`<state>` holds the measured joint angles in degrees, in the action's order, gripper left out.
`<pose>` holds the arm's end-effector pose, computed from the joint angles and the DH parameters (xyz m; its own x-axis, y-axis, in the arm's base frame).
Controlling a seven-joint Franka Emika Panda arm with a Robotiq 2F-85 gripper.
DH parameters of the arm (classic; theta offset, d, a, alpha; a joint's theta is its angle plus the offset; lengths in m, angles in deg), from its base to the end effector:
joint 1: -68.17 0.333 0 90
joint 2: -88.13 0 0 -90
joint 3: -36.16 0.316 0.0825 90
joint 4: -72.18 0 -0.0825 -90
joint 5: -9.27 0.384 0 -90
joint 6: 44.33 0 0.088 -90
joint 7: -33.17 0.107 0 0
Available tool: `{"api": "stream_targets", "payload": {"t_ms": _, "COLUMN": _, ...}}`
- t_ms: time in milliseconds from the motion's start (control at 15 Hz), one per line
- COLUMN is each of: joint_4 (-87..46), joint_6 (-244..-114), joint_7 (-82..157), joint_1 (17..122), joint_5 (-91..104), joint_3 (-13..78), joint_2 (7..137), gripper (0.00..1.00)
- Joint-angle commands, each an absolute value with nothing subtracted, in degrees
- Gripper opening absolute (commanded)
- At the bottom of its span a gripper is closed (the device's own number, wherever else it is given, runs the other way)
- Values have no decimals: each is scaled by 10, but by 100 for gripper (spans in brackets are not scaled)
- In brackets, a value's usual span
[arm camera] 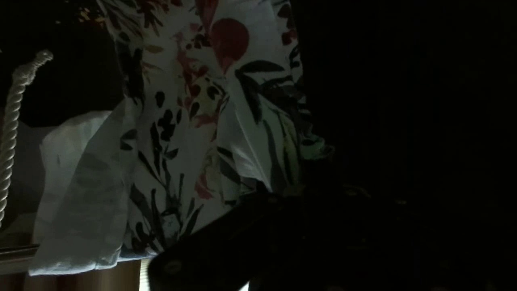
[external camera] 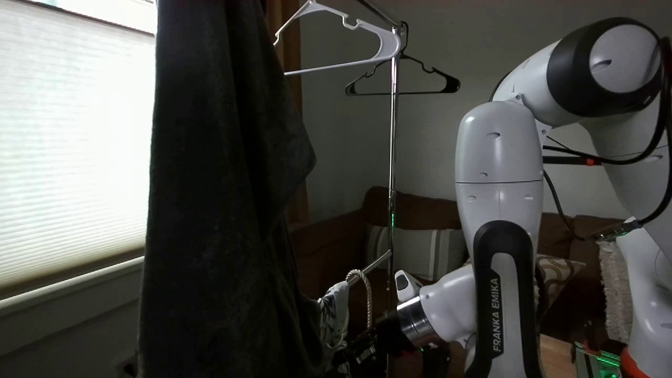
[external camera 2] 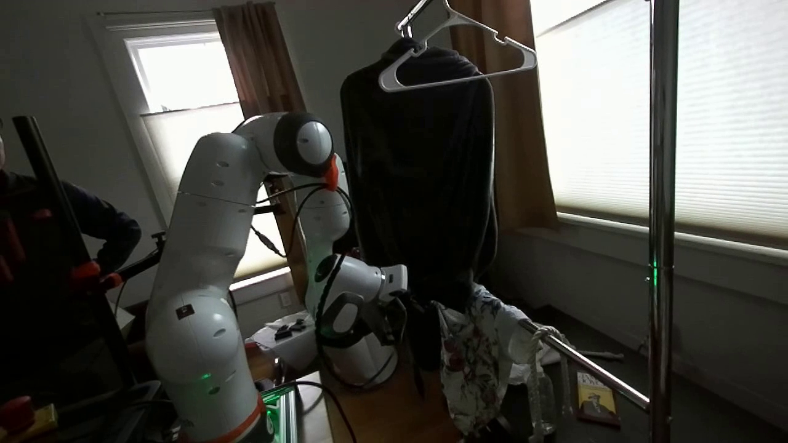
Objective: Hang the floral pillowcase on the top rail of the stand
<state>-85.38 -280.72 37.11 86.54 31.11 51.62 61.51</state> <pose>0.3572 0.1840 0.1949 0.6459 -0.0216 0.7631 0.1351 -0.9806 -0.1421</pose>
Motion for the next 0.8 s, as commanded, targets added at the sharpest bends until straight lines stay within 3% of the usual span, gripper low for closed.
{"api": "stream_targets", "payload": {"t_ms": 0, "joint_4": -840, "joint_6": -2816, "joint_7": 390, "joint_1": 870, "joint_5": 304, "joint_3": 501, "joint_2": 606, "gripper": 1}}
{"api": "stream_targets", "payload": {"t_ms": 267, "joint_4": -873, "joint_6": -2891, "joint_7": 406, "joint_1": 859, "joint_5": 382, "joint_3": 476, "joint_2": 658, "gripper": 1}}
{"api": "stream_targets", "payload": {"t_ms": 733, "joint_4": -864, "joint_6": -2870, "joint_7": 266, "joint_1": 937, "joint_5": 650, "joint_3": 415, "joint_2": 849, "gripper": 1}}
